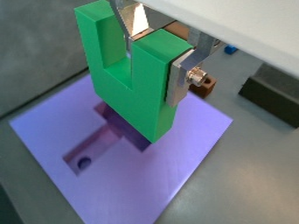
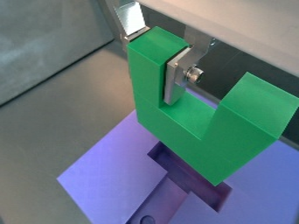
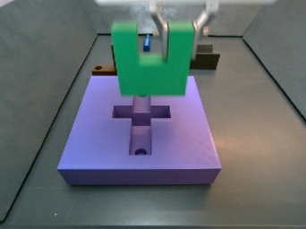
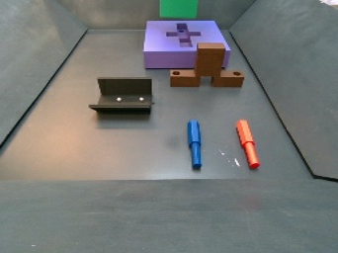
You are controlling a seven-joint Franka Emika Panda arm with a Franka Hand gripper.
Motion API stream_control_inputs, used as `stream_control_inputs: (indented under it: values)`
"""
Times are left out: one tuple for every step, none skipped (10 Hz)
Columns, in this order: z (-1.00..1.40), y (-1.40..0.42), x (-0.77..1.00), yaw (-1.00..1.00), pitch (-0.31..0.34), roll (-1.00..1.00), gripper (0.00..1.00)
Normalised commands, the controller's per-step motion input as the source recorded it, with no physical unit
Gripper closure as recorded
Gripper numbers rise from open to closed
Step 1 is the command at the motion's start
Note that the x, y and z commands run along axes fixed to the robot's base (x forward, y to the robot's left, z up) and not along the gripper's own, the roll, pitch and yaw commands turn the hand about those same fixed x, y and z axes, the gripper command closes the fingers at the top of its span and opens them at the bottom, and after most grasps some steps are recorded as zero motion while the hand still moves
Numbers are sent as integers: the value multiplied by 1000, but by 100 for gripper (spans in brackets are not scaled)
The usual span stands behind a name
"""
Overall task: Pick up the green object. Move up. Move to above the board. Insert the green object.
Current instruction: Insert the green object.
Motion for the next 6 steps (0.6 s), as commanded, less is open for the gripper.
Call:
stream_control_inputs:
  values:
    - [-574,-126,317,123,-21,117,100]
    - [-403,0,100,0,0,84,100]
    - [-209,46,0,-34,0,49,100]
    - [-203,71,0,-86,0,46,100]
    - [-203,86,-169,-60,0,14,100]
    - [-66,46,-389,0,-99,-56,100]
